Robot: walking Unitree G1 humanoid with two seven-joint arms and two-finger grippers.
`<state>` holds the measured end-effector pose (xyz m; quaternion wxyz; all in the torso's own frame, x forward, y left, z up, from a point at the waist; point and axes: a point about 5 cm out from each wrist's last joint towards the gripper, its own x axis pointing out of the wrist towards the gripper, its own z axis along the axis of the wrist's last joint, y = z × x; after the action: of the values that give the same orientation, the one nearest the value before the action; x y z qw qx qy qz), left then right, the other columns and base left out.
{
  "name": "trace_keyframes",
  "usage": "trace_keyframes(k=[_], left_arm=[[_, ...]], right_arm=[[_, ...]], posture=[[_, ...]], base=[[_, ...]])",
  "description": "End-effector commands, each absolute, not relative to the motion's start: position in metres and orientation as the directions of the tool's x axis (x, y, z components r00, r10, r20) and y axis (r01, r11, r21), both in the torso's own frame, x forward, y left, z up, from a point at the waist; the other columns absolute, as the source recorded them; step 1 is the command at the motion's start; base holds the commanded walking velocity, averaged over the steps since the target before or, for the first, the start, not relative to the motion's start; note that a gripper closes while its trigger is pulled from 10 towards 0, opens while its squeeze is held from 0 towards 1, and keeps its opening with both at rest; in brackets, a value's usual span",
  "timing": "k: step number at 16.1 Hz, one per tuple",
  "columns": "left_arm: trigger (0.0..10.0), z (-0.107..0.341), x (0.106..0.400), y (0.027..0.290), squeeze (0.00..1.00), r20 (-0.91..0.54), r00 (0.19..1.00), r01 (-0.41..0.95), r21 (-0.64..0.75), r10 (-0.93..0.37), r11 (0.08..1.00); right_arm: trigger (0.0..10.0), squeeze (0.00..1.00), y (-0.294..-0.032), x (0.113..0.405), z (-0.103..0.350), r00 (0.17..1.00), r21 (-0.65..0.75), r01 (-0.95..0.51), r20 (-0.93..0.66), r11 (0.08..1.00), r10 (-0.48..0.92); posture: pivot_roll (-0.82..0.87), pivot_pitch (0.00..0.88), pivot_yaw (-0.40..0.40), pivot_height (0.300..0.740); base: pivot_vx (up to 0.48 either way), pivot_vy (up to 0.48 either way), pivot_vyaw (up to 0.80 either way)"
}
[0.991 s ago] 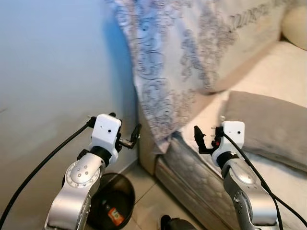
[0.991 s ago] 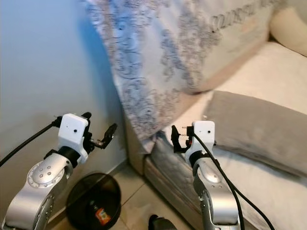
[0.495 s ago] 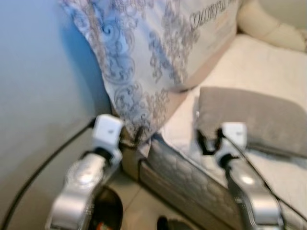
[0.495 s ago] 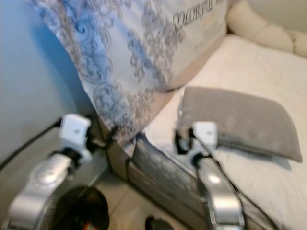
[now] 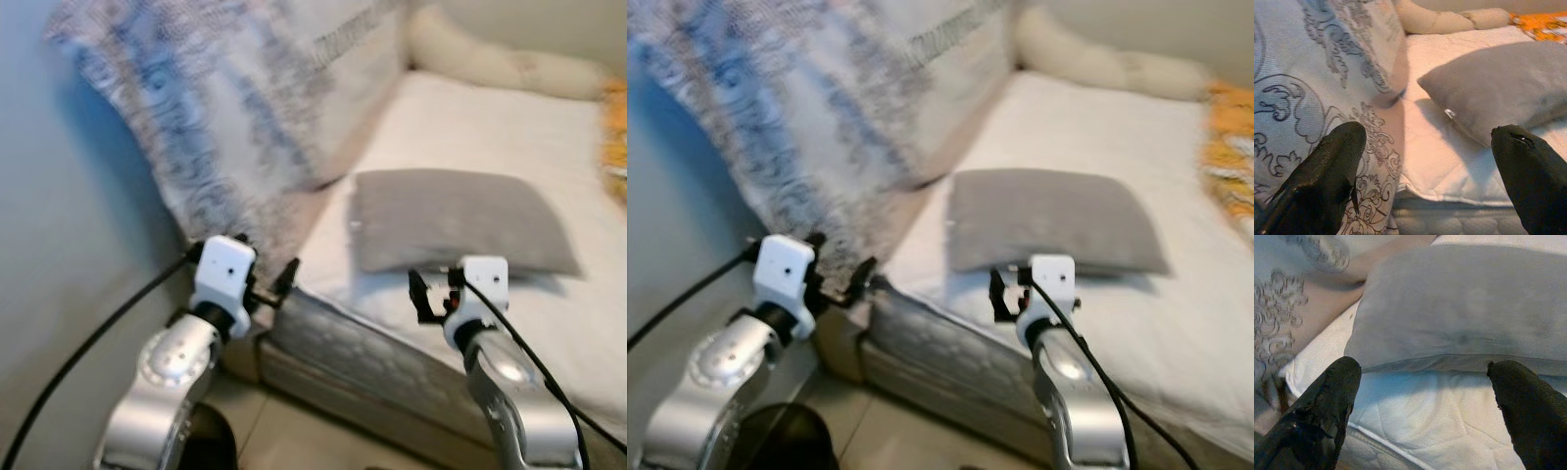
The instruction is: Clean up the room
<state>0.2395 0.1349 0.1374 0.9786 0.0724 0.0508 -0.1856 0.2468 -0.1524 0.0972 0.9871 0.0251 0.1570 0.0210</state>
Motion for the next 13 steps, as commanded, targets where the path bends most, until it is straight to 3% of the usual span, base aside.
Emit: trace_keyframes(k=[1,8,13], left_arm=[[10.0,0.1406,0.2402,0.1329,0.0,-0.11,0.921,0.384,0.119,-0.373,0.915],[10.0,0.1417,0.2409,0.1315,0.0,-0.101,0.916,0.397,0.11,-0.387,0.911],[10.0,0.1418,0.2418,0.1327,0.0,-0.098,0.922,0.384,0.11,-0.374,0.917]], right_arm=[[10.0,0.0,-0.1503,0.2471,0.1007,0.951,0.054,-0.044,-0.303,0.998,0.059],[10.0,0.0,-0.152,0.2474,0.1019,0.953,0.05,-0.035,-0.298,0.998,0.049],[10.0,0.0,-0.146,0.2537,0.1073,0.953,0.087,-0.131,-0.262,0.988,0.15]], posture=[[0.0,0.0,-0.007,0.74],[-0.01,0.0,-0.005,0.74],[0.0,0.0,-0.007,0.74]], base=[[0.244,0.0,-0.78],[0.385,0.0,-0.74],[0.4,0.0,0.0]])
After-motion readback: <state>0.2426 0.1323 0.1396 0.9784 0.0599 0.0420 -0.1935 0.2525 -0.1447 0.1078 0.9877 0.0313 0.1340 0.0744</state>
